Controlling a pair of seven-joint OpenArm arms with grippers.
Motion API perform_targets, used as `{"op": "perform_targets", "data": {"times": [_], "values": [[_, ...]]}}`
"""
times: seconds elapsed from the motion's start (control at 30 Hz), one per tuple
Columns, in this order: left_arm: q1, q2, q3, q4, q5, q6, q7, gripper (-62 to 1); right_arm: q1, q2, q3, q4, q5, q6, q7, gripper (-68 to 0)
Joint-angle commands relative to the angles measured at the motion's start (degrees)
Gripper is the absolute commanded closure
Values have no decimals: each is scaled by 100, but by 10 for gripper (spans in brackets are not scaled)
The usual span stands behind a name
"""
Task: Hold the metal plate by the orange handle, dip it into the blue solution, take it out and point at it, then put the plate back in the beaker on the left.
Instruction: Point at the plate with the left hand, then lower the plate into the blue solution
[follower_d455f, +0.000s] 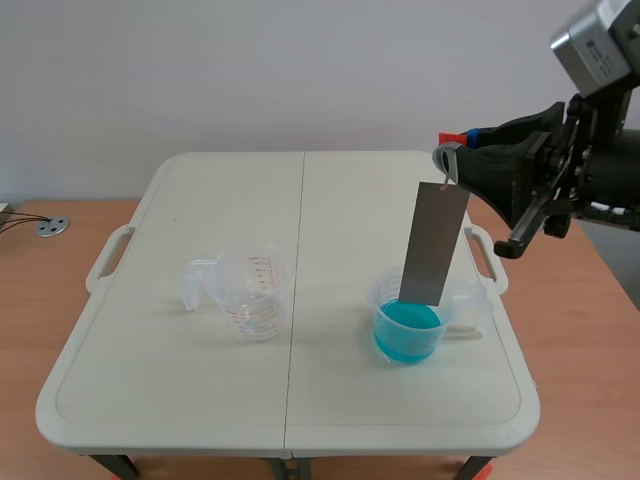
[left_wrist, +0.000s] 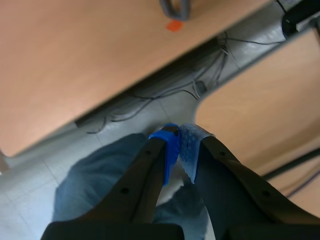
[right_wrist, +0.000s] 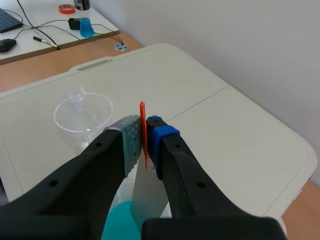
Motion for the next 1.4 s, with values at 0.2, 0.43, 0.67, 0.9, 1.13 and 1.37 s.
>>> {"op": "perform_targets", "data": {"times": [0.2,0.43,0.67,0.9,1.13,1.37], "values": [[44,354,516,-48,-11,-302,-24,-27,57,-192,-44,-282,-267,-20,361,-13],[44,527,977,-48,160,-304,-13,-27,59,-411,-216,-758,-634,-20,721,-13],[44,527,1154,-48,157,-299,-9,-27,59,-592,-345,-1307,-1211,-20,1036,-13],[44,525,1154,-48,157,-297,-9,-27,59,-649,-369,-1521,-1552,-20,1187,-13],[42,525,1154,-48,157,-297,-13,-27,61,-649,-369,-1521,-1580,-20,1211,-13],[42,525,1154,-48,157,-297,-13,-27,74,-649,-369,-1521,-1580,-20,1226,-13]]}}
